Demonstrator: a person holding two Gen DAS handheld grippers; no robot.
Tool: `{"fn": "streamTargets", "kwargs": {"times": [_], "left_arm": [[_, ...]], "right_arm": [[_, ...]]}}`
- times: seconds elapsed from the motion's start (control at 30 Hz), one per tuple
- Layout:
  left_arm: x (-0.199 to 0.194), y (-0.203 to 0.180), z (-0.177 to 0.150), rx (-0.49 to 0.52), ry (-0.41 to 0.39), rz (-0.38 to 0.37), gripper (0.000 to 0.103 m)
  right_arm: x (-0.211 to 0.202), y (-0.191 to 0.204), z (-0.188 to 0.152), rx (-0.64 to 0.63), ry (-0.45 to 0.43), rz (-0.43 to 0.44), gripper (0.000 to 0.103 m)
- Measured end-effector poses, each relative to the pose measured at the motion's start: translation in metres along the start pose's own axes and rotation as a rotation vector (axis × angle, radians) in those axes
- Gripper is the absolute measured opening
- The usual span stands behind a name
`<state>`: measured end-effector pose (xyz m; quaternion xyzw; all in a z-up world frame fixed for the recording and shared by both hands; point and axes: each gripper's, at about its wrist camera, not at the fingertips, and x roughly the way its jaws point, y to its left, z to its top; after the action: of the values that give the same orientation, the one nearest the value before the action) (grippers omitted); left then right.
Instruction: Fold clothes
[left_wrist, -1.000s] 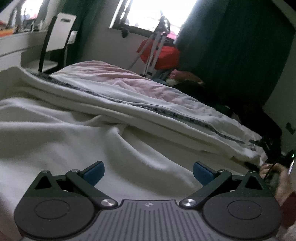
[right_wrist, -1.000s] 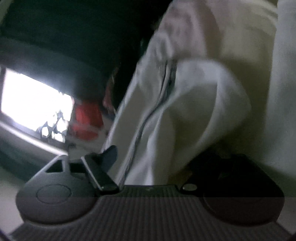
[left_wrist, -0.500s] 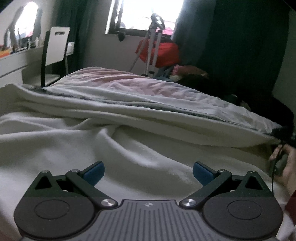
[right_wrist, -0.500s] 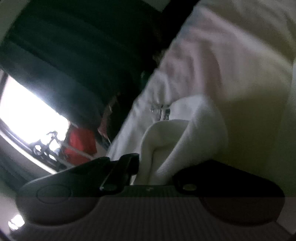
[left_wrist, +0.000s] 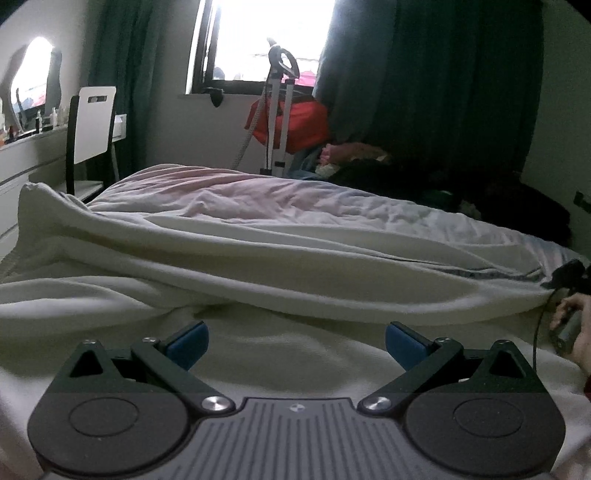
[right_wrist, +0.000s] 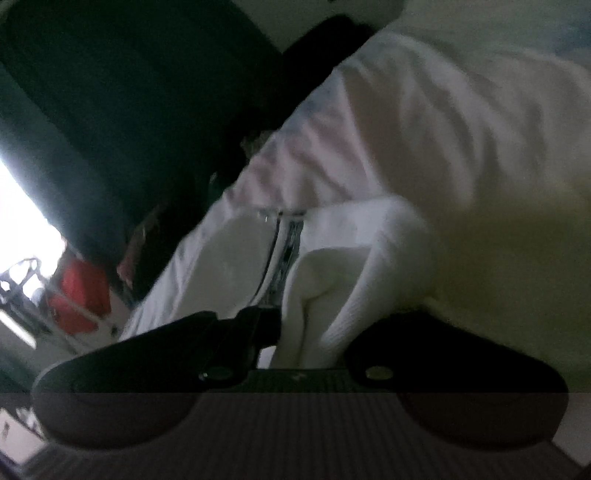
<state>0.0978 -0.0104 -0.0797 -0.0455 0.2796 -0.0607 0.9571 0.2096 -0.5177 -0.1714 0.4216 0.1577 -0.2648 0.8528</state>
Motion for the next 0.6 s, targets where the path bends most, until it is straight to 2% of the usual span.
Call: {"fn": "streamTargets", "kwargs": {"times": [0.03,0.07,0.1,0.17,0.43,0.6], "left_arm": [[-0.002,0.002,0.001,-0.009,0.0,0.0,0.103],[-0.004,0.004,0.003,-0.017,-0.001,-0.002,0.103],[-0.006,0.006,0.004,-0.024,-0.003,-0.006,0.103],[-0.011,0.009,0.007,-0.032,-0.009,-0.01,0.103],[-0.034,0.02,0.01,-0.036,-0.026,-0.046,0.103],[-0.053,0.037,0.012,-0.077,-0.001,-0.054,0.103]], "right_arm": [[-0.003,0.003,0.0,-0.023,0.018,0.003,0.037],[-0.01,0.006,0.0,-0.058,0.024,0.013,0.058],[-0.02,0.011,-0.002,-0.105,0.019,0.023,0.073],[-0.043,0.019,-0.008,-0.196,0.001,0.03,0.086],[-0.15,0.041,-0.029,-0.4,0.038,0.111,0.084],[-0.218,0.037,-0.049,-0.431,0.084,0.118,0.084]]}}
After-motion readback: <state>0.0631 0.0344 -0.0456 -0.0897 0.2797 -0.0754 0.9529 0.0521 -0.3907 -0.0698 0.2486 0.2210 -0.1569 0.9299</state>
